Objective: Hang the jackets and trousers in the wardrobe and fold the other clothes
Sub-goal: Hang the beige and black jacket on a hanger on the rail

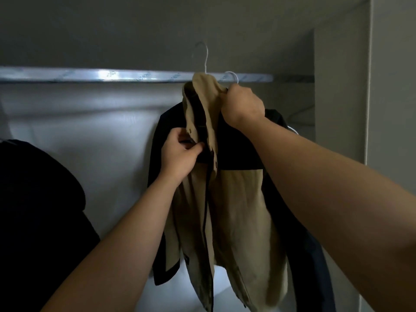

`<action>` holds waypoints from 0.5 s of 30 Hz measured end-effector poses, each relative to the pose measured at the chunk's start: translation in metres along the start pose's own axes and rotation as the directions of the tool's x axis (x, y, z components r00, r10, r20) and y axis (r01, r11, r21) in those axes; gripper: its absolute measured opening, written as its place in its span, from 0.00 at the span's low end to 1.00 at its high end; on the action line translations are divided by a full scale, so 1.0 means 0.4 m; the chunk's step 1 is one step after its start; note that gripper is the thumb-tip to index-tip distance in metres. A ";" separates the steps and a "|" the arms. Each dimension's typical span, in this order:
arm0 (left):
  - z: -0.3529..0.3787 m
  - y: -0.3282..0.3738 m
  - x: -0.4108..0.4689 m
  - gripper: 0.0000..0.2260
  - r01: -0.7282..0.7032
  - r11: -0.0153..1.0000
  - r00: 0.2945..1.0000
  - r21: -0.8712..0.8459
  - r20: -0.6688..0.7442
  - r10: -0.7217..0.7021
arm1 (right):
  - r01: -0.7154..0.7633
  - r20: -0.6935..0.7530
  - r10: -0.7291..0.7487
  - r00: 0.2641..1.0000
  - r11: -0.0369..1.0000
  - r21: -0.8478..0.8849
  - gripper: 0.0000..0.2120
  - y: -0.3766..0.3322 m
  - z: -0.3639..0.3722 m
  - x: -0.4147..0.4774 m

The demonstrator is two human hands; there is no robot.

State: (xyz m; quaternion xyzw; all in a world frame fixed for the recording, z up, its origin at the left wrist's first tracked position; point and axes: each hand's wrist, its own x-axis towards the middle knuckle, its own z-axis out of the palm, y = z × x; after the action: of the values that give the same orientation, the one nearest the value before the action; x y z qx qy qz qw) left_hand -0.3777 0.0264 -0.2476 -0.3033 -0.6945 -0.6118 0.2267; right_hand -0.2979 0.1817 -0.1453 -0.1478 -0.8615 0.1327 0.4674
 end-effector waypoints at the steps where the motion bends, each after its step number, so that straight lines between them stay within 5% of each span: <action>1: -0.002 -0.006 0.002 0.20 -0.020 1.000 1.000 0.019 0.005 0.020 | 0.016 -0.002 -0.016 1.000 1.000 -0.012 0.09 -0.001 0.009 0.004; 9: -0.010 -0.093 -0.019 0.16 -0.121 0.981 0.989 0.150 0.097 0.107 | 0.105 0.029 -0.102 0.994 0.986 -0.130 0.06 0.055 0.147 -0.005; 15: -0.008 -0.107 -0.039 0.22 -0.211 0.969 0.975 0.131 0.100 0.199 | 0.269 -0.148 -0.306 0.940 0.935 -0.230 0.17 0.092 0.175 -0.065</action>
State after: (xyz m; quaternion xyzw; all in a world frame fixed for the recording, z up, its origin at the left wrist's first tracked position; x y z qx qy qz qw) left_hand -0.3967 0.0182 -0.2882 -0.3829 -0.7101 -0.5206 0.2794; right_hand -0.3386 0.1994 -0.2158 -0.0789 -0.8368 -0.0416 0.5402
